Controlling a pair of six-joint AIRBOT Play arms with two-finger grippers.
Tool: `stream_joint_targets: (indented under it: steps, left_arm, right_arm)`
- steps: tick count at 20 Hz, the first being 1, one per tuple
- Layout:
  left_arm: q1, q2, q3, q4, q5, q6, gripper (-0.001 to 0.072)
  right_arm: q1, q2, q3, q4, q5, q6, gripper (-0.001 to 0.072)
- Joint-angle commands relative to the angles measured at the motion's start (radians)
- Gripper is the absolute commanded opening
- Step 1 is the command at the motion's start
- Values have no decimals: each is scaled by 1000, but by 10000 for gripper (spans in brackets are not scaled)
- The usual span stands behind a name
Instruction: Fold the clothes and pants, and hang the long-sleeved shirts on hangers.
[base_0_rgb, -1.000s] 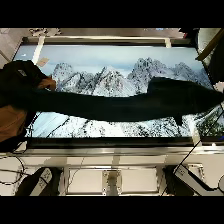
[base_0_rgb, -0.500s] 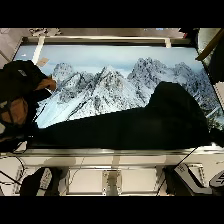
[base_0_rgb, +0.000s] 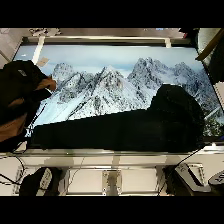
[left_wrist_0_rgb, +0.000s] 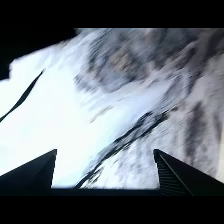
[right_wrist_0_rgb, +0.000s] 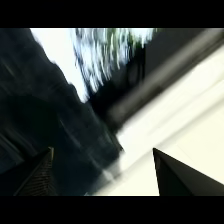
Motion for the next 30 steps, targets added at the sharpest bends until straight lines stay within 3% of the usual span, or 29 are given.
stream_joint_targets:
  steps: [1,2,3,5,7,9,10,13,15,19,21,29,30]
  left_arm:
    - [-166,-67,181,-238,94,93,672]
    - [-259,-144,229,-238,93,91,612]
    - [-358,-239,273,-243,93,89,611]
    - [-558,-499,410,-244,93,60,554]
    - [-715,-795,613,-291,81,52,555]
    - [-803,-1086,861,-464,72,41,530]
    - [-824,-1206,975,-550,60,41,471]
    - [-864,-1501,1297,-748,6,42,470]
    - [-901,-1577,1348,-753,42,42,423]
    - [-990,-1614,1318,-713,105,56,423]
    - [-1041,-1624,1318,-713,122,77,356]
    - [-1159,-1646,1318,-642,358,87,350]
    - [-1160,-1646,1318,-607,368,86,322]
  right_arm:
    - [16,1,150,294,-14,40,670]
    - [44,0,171,384,-20,20,670]
    - [84,0,182,434,-35,0,670]
    - [179,-3,182,431,-66,-3,670]
    - [262,-11,181,403,-67,-10,670]
    - [324,-14,181,355,-69,-18,670]
    - [344,-14,181,333,-67,-29,670]
    - [367,-15,181,305,-63,-35,670]
    - [367,-16,181,305,-63,-37,670]
    - [367,-19,180,307,-60,-36,670]
    - [367,-19,178,307,-36,-36,670]
    - [368,-115,150,308,-23,-36,670]
    - [369,-124,150,308,-21,-36,670]
